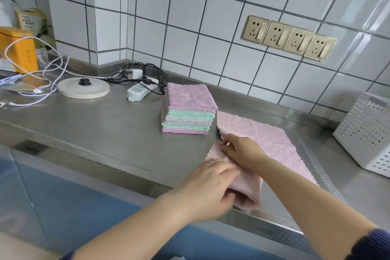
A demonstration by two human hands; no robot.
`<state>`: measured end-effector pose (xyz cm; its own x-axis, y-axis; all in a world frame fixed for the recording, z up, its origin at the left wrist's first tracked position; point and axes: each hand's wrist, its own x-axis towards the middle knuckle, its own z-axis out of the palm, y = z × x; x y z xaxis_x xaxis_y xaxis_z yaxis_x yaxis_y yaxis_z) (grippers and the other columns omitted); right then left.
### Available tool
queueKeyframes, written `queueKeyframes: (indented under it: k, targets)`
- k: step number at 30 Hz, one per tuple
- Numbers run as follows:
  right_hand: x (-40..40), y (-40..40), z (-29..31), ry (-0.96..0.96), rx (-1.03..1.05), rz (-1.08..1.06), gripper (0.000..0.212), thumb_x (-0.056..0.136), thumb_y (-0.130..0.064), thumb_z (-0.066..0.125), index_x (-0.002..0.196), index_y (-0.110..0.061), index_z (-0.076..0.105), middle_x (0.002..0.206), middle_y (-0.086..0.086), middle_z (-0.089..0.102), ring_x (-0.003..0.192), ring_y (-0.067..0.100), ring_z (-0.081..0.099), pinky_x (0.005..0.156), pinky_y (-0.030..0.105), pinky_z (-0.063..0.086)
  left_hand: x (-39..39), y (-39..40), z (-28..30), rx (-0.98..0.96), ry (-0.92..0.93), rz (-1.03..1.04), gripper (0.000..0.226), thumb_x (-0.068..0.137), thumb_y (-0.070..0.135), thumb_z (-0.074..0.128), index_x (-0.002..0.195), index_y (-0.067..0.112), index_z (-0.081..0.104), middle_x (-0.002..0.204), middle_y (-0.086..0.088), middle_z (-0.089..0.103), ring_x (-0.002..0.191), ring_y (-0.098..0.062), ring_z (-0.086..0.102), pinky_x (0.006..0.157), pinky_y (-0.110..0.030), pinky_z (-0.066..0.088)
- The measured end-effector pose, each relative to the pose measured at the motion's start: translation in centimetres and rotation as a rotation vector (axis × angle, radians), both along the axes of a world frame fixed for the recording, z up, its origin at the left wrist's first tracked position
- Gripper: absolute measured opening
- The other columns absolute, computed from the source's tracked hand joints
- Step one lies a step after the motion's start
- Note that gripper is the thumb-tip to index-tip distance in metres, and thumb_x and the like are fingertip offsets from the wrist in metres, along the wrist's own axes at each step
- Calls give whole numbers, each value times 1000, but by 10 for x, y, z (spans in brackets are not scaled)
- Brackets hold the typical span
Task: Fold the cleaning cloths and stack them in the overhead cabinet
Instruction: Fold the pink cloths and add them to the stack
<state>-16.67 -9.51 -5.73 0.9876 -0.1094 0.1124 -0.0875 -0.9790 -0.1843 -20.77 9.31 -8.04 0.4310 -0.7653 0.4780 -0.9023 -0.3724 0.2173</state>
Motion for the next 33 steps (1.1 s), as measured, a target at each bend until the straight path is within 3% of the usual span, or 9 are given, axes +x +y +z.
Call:
queueKeyframes:
  k: [3,9,13,16,22,25,27,30,33]
  targets:
    - [-7,-7,13,57,154,-70,20,92,-30,51,108,-26,61,88,-7,62,84,17,56,63,20,40,-6,-18,7,78,190,-13,50,82,22,37,130,14,47,140,-3,44,132,-21,34,109,-31,24]
    - [-38,-45,19,141,239,-235,21,88,-39,59,101,-25,69,100,-4,64,95,18,57,79,28,44,-12,-38,-1,227,195,80,55,87,14,44,141,21,35,154,-3,24,141,-17,16,112,-40,13]
    - [-44,-52,24,233,294,-270,22,83,-48,62,92,-28,68,96,0,63,88,17,55,72,28,41,-13,-45,-5,286,213,128,59,85,23,48,142,25,33,155,-2,19,144,-18,11,114,-48,7]
    - [-44,-52,25,256,305,-255,27,81,-50,65,94,-27,67,100,-4,61,95,16,54,79,28,39,-15,-46,-4,342,238,149,61,86,35,45,144,25,27,157,-1,12,145,-20,3,114,-55,0]
    - [-46,-39,16,190,122,-248,24,86,-43,60,93,-21,67,99,-1,62,90,18,56,72,28,46,-21,-47,-1,450,259,159,70,87,49,38,147,23,14,159,-1,-2,145,-20,-9,112,-59,-8]
    - [-56,-26,13,-51,47,-198,25,90,-30,53,111,-22,65,120,2,56,110,23,54,90,33,45,-12,-36,18,503,418,68,79,86,52,43,149,23,6,159,1,-6,145,-16,-12,115,-51,-6]
    - [-66,-12,9,-124,105,-150,37,93,-24,47,129,-21,54,138,2,45,126,24,44,104,39,36,0,-30,35,389,550,65,72,91,41,40,150,24,2,158,3,-4,145,-14,-8,118,-43,-3]
    - [-76,13,-2,22,94,-139,44,95,-25,39,139,-25,39,149,-2,30,138,21,28,113,53,18,20,-38,37,260,376,156,58,97,26,26,150,16,6,159,0,3,146,-13,-1,119,-42,-4]
    - [-83,21,-22,100,10,-132,44,97,-36,28,140,-25,32,154,-4,20,144,17,13,111,60,11,25,-46,11,394,255,209,56,97,29,22,150,15,8,159,-1,3,146,-14,-1,118,-44,-3]
